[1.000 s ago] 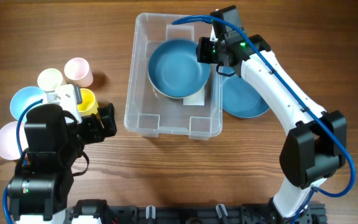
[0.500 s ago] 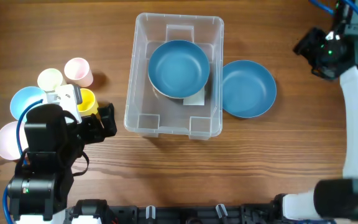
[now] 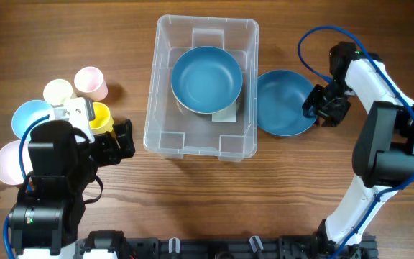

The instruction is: Pack container

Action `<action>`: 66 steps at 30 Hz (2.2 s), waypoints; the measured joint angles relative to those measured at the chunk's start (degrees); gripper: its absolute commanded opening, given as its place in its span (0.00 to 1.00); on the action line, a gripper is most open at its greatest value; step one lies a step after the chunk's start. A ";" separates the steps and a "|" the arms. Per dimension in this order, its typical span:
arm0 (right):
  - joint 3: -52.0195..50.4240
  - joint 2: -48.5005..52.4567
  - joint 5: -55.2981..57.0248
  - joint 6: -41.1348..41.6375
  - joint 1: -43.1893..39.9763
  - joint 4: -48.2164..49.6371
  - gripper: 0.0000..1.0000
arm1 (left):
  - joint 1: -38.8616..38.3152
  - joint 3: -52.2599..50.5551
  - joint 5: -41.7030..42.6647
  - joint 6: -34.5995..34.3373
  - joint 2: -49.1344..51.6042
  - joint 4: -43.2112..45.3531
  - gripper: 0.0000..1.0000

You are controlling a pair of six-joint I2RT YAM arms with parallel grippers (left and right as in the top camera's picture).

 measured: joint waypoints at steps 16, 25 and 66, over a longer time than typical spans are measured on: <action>7.30 -1.51 -3.82 -0.83 0.24 -2.29 0.04 | 0.00 0.00 0.00 0.00 0.00 0.00 1.00; 20.79 -21.77 -2.29 -0.63 2.86 -1.18 0.04 | 0.00 0.00 0.02 0.00 0.00 0.00 1.00; 20.98 -30.36 5.79 -3.85 1.70 -5.53 0.70 | -11.34 3.98 4.07 -0.33 10.05 5.95 0.94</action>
